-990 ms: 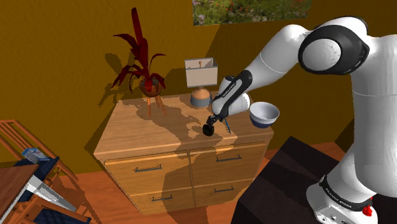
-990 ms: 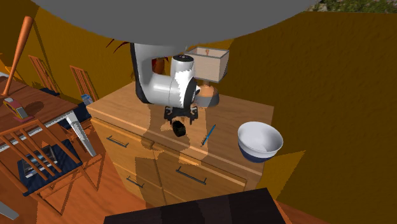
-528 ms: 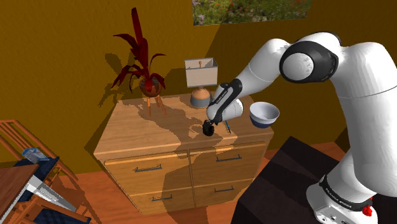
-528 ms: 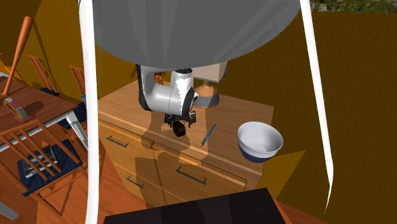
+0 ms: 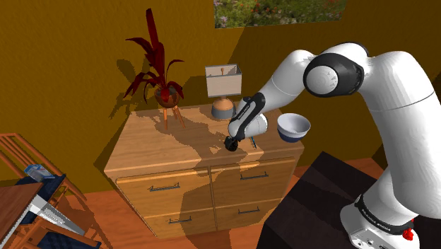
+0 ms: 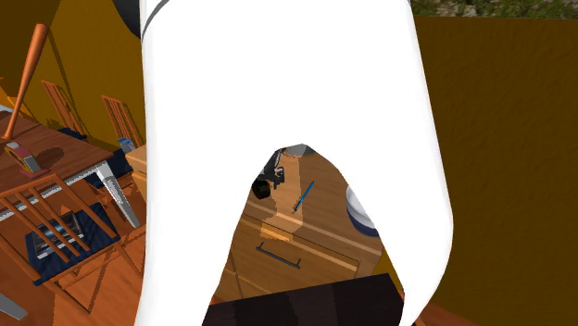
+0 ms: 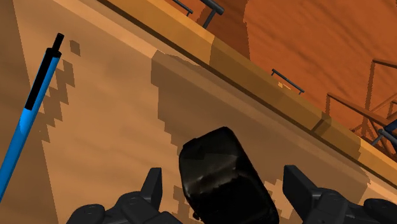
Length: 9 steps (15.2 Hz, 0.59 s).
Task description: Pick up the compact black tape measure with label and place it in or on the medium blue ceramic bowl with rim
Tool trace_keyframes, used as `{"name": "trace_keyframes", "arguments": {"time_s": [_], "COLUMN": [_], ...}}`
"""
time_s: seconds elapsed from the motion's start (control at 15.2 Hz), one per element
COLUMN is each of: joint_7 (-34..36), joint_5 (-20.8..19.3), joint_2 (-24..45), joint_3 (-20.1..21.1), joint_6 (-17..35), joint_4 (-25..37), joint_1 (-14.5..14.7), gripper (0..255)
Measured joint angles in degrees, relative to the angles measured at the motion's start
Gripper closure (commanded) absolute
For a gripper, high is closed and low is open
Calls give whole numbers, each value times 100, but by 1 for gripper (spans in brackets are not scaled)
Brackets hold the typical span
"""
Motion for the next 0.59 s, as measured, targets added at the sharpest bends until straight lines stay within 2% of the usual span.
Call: {"name": "trace_keyframes", "arguments": {"time_s": [0.13, 0.2, 0.59], "joint_7": [0, 0, 0], "joint_5": [0, 0, 0], "joint_2": [3, 3, 1], "joint_3": [0, 0, 1], "joint_6": [1, 1, 2], "joint_4": [2, 2, 3], "joint_1": [0, 0, 0], "gripper": [0, 255, 255]}}
